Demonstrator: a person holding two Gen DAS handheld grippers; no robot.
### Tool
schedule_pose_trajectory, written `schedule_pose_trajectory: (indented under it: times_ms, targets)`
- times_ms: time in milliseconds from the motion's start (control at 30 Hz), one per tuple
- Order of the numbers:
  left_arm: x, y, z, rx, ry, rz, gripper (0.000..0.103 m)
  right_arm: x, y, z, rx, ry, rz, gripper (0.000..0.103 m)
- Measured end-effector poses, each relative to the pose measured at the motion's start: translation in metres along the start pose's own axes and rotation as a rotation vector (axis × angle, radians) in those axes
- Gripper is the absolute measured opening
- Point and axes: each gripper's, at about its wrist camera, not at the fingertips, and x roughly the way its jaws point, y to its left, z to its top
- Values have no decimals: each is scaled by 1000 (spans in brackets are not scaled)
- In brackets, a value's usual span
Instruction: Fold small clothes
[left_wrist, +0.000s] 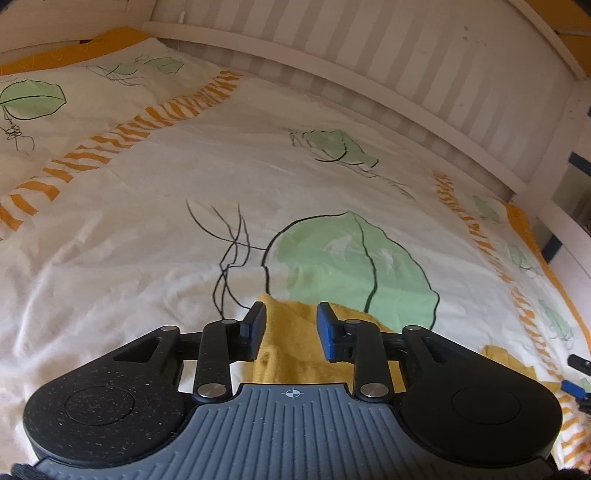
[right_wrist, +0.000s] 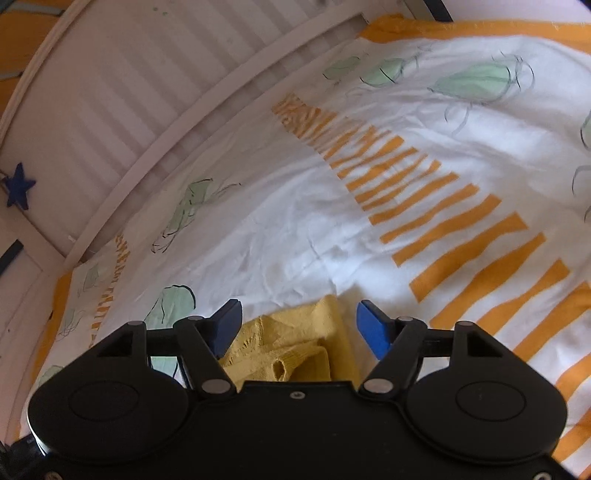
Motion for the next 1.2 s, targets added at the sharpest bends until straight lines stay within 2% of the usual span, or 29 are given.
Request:
schedule_pose_trajectory:
  times_ms: [100, 267, 367, 467, 600, 700, 967, 1200]
  targets:
    - [-4, -4, -5, 66, 30, -13, 31, -4, 10, -1, -68, 15, 6, 73]
    - [-13, -24, -27, 300, 119, -84, 31, -9, 31, -11, -259, 52, -1, 72]
    - [-20, -38, -36, 441, 168, -155, 31, -13, 43, -18, -365, 72, -8, 72]
    - [-24, -47, -44, 554, 224, -226, 31, -14, 50, -23, -414, 91, 6, 72]
    - [-9, -40, -52, 503, 323, -260, 31, -10, 56, -31, -493, 150, 30, 72]
    - [8, -38, -58, 501, 373, -242, 31, -3, 61, -41, -564, 207, 30, 72]
    - [31, -40, -50, 386, 287, -186, 31, 12, 72, -68, -731, 276, 31, 72]
    - [51, -45, -36, 391, 259, -163, 31, 31, 84, -82, -852, 284, 9, 71]
